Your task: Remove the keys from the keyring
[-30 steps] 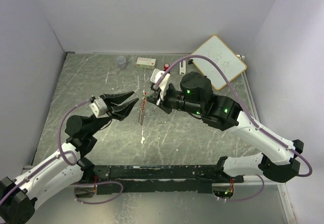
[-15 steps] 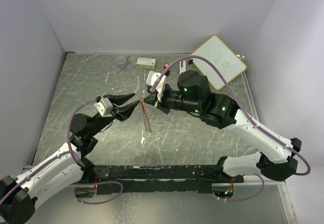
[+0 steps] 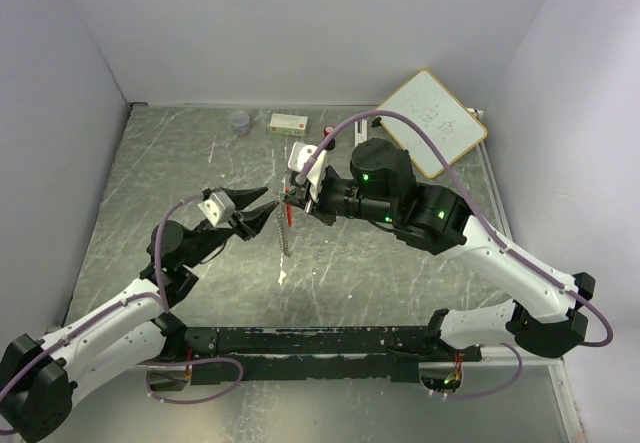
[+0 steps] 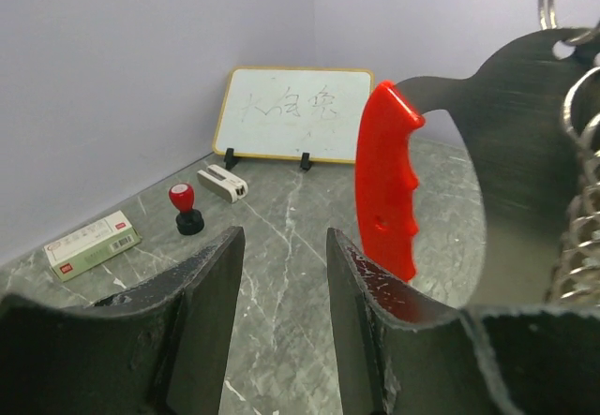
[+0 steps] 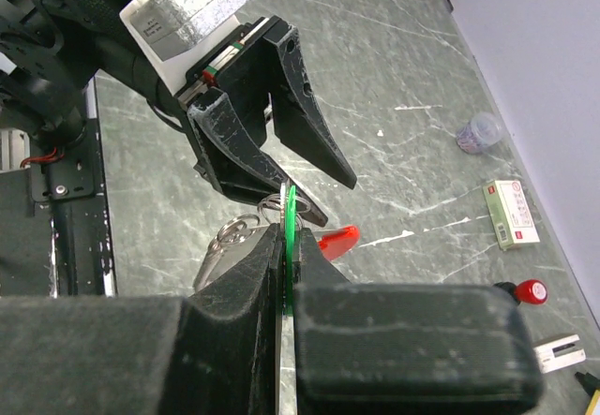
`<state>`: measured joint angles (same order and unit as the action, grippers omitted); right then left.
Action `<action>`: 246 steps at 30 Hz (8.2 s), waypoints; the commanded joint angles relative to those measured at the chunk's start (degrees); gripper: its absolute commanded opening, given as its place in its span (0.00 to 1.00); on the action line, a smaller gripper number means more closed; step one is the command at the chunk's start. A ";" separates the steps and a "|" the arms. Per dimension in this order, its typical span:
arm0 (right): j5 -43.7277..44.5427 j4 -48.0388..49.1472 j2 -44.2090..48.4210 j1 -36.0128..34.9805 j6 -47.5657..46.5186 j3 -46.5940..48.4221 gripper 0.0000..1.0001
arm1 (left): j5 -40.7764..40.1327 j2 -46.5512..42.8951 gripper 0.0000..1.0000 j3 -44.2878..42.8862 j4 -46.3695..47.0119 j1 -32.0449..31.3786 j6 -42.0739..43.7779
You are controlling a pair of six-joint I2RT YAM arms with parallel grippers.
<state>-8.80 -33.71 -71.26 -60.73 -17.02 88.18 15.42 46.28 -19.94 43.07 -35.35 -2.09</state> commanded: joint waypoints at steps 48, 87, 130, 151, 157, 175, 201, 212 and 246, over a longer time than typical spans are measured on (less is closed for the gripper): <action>-4.51 2.10 1.77 -0.05 -0.87 1.37 0.00 | -5.03 -4.53 0.56 -9.90 -1.64 -0.07 8.96; -6.12 3.53 8.11 -0.07 0.67 -3.96 0.00 | 40.32 15.14 0.51 -10.08 60.55 15.31 -43.57; -8.21 7.64 3.57 -0.05 -0.77 -3.31 0.00 | 42.42 17.85 0.50 -12.94 60.55 9.75 -47.09; -5.57 9.48 2.68 -0.05 -1.80 -4.11 0.00 | 42.33 19.46 0.34 -13.45 60.64 8.58 -46.93; -3.72 9.87 1.66 -0.02 -2.14 -4.38 0.00 | 41.65 19.50 0.42 -13.02 60.62 8.47 -47.21; -0.61 10.09 -0.63 0.00 -2.66 -3.66 0.00 | 40.75 23.52 0.07 -14.93 60.47 8.54 -47.58; -2.19 6.78 -1.96 -0.01 -1.78 -0.66 0.00 | 35.50 27.95 0.07 -14.98 53.97 14.85 -43.38; 4.78 8.00 -4.22 0.04 -0.25 -5.97 0.00 | 34.22 30.08 0.07 -15.81 60.42 18.05 -50.70; 29.28 14.39 -2.21 0.07 4.33 -11.31 0.00 | 23.64 26.52 0.07 -8.29 25.75 18.04 -25.55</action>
<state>11.49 -23.86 -74.56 -60.77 -14.55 78.76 42.00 72.38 -29.67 72.77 -17.56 -33.32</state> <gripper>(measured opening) 0.022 0.073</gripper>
